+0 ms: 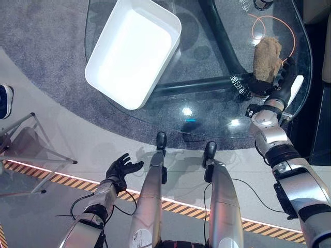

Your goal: Wipe the table with a cloth and put it in the basket.

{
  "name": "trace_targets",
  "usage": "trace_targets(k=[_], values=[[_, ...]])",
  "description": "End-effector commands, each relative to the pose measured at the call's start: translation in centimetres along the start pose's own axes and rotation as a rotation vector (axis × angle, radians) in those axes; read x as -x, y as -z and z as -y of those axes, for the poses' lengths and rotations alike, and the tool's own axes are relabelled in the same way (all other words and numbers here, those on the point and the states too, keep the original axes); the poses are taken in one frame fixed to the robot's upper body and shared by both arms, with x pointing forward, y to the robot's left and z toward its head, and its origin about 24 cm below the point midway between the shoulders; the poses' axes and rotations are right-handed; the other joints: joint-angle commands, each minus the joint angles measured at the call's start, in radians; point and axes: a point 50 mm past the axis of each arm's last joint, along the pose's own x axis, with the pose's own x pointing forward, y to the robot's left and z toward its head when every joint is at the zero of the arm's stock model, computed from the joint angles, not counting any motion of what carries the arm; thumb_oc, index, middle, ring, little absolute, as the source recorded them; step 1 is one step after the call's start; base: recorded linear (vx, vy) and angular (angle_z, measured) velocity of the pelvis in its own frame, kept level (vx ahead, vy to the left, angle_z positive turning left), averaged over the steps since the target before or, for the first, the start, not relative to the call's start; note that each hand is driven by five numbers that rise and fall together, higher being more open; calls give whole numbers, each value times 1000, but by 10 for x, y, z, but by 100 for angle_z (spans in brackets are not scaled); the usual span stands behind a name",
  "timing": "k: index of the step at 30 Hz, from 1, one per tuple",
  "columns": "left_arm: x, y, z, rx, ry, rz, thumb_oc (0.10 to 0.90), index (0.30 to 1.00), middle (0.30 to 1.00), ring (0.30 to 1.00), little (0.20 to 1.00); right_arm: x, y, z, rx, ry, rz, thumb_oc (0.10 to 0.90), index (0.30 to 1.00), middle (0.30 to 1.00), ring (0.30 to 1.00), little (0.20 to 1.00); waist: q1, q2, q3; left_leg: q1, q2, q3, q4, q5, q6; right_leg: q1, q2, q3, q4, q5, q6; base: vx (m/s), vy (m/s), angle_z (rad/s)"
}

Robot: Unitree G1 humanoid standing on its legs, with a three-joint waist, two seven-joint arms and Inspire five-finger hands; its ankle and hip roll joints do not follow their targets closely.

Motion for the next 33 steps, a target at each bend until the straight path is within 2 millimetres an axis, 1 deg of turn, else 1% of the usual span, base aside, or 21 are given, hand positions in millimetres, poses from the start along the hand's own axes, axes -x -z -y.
trace_targets(k=[1,10,20,23,24,25,33], values=[[4,18,-6,10,-32,-49,800,900,900,900,900,-19,-42,12,12,48,144,800,900,900,900,900,9,35,-20,-6,-71,28,138,-101,54,44,26,-65,-140,101,8,0,0,0],[4,17,-4,6,-17,-53,800,900,900,900,900,-25,-36,14,57,46,98,800,900,900,900,900,17,43,-20,-5,-75,27,137,-102,58,42,24,-69,-136,99,9,0,1,3],[2,12,-1,-7,-12,-51,800,900,900,900,900,-23,-33,3,152,-40,62,800,900,900,900,900,26,41,-20,-3,-78,25,132,-96,60,42,23,-76,-136,103,10,3,-5,3],[2,11,-2,-10,-13,-53,800,900,900,900,900,-24,-28,4,189,-50,27,800,900,900,900,900,28,40,-20,-2,-78,23,131,-95,60,43,23,-78,-136,104,10,0,0,0],[2,11,-3,-10,-13,-53,800,900,900,900,900,-24,-26,5,206,-43,17,624,749,749,749,724,29,41,-20,-3,-77,23,131,-95,60,42,23,-77,-134,103,10,0,0,0],[2,11,-3,-13,-13,-55,800,900,900,900,900,-25,-21,7,231,-40,-13,100,300,300,300,200,29,41,-20,-3,-77,23,133,-96,61,41,23,-77,-131,102,10,0,0,0],[1,11,-2,-20,-9,-55,800,900,900,900,900,-29,-10,13,287,-30,-95,100,300,300,300,200,36,44,-20,-4,-78,21,131,-94,64,39,24,-80,-129,105,9,0,0,0]])
